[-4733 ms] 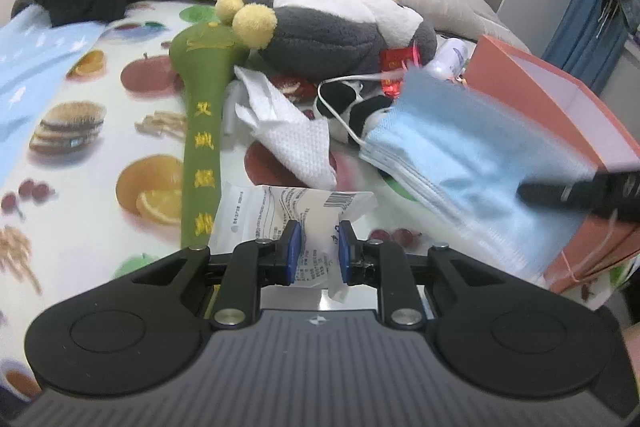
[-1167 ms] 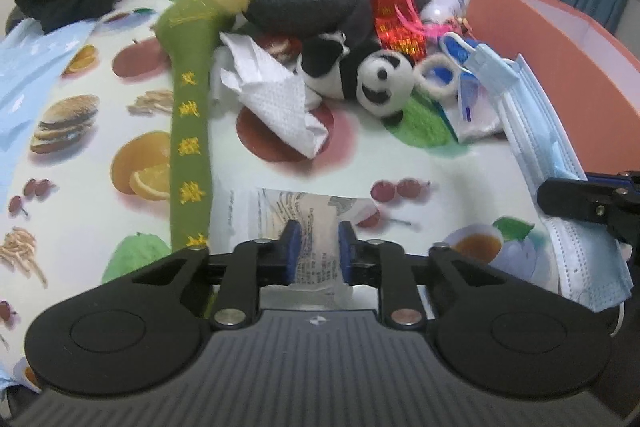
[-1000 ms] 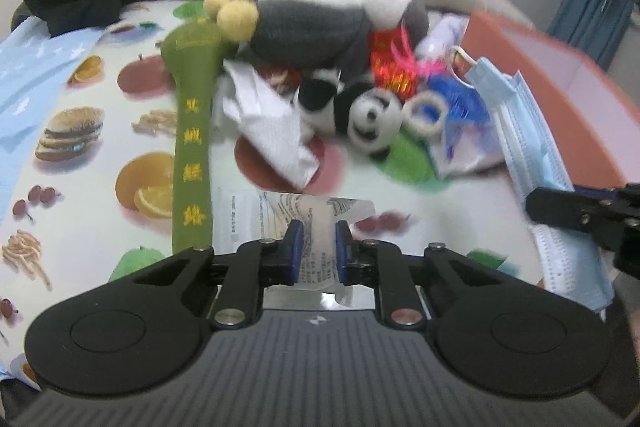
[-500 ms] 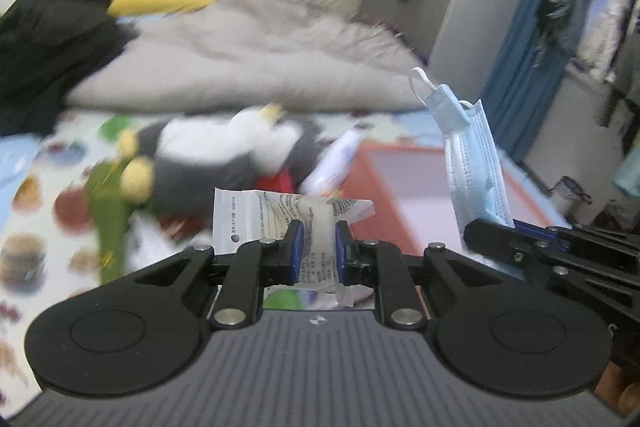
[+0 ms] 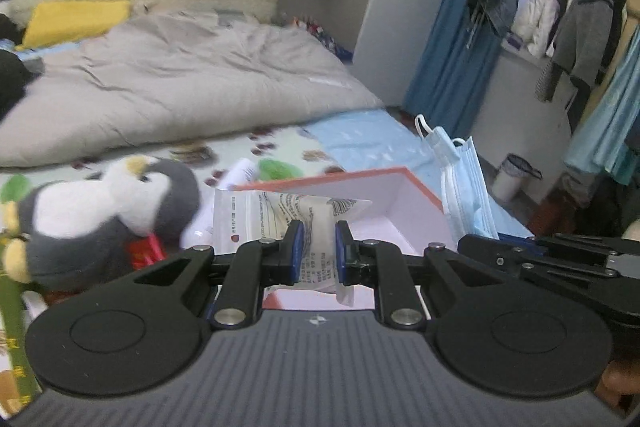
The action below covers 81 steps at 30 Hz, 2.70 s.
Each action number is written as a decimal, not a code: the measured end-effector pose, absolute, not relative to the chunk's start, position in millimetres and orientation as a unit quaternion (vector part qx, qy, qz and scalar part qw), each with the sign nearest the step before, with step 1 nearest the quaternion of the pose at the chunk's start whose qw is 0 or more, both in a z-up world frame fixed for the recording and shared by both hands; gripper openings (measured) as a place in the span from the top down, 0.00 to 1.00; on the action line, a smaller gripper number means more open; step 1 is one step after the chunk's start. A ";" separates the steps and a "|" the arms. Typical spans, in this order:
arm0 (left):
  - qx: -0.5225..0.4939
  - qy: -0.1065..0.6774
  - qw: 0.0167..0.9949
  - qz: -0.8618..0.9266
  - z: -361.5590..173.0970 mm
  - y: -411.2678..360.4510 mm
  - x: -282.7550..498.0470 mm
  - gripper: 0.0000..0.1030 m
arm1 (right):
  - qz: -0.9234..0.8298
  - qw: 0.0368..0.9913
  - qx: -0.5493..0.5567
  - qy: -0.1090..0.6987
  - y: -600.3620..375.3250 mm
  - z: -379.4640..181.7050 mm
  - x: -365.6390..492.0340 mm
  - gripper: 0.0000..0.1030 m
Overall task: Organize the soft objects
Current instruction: 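Carry the mask over the pink box and open the right gripper, then withdraw the right gripper from the box back toward the pile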
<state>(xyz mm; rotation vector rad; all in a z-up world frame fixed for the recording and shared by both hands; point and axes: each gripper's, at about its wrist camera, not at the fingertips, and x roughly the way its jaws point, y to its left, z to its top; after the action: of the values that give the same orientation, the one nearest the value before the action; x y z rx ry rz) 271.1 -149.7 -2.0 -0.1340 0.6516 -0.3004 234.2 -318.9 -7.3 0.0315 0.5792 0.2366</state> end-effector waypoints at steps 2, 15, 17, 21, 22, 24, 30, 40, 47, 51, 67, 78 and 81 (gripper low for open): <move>-0.066 0.338 0.926 -0.155 -14.7 -160.5 284.4 0.81 | 0.109 0.946 0.022 0.305 -331.2 -17.7 245.5 0.91; -0.041 0.410 0.894 -0.174 -82.3 -206.6 345.4 0.80 | 0.071 0.914 0.050 0.396 -367.7 -86.7 273.3 0.88; -0.042 0.411 0.893 -0.176 -83.7 -206.6 347.1 0.80 | 0.068 0.914 0.047 0.398 -368.0 -87.1 271.3 0.85; -0.046 0.416 0.891 -0.176 -83.7 -203.2 344.3 0.56 | 0.061 0.912 0.050 0.403 -372.0 -88.8 272.3 0.50; -0.045 0.413 0.893 -0.175 -80.3 -201.1 339.8 0.53 | 0.061 0.913 0.051 0.400 -372.4 -88.1 270.7 0.45; -0.044 0.405 0.896 -0.175 -75.2 -196.8 334.1 0.53 | 0.063 0.915 0.053 0.396 -372.3 -85.4 268.0 0.46; -0.036 0.371 0.911 -0.178 -47.4 -182.9 303.9 0.53 | 0.070 0.929 0.056 0.358 -367.3 -63.1 249.3 0.46; -0.033 0.323 0.932 -0.159 -15.1 -145.5 251.1 0.53 | 0.116 0.947 0.067 0.291 -337.5 -28.8 197.0 0.46; -0.043 0.313 0.939 -0.138 -14.0 -117.7 213.1 0.53 | 0.135 0.955 0.049 0.260 -312.9 -23.2 165.5 0.46; -0.057 0.314 0.940 -0.125 -19.1 -102.5 189.2 0.53 | 0.153 0.954 0.046 0.254 -299.0 -22.7 150.9 0.46; -0.082 0.354 0.930 -0.059 -64.5 -45.4 124.8 0.53 | 0.181 0.936 0.034 0.301 -248.8 -60.4 110.0 0.46; -0.095 0.369 0.924 -0.020 -81.6 -9.4 92.6 0.53 | 0.191 0.927 0.017 0.321 -218.0 -73.9 86.4 0.46; -0.106 0.376 0.921 -0.001 -90.9 4.9 96.1 0.53 | 0.200 0.924 0.008 0.326 -207.3 -78.1 91.5 0.46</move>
<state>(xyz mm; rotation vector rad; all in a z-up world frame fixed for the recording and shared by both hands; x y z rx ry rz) 96.1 4.9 -90.9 -0.2171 0.7725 -0.0020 91.5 -207.3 -78.1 0.0160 0.6699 0.4105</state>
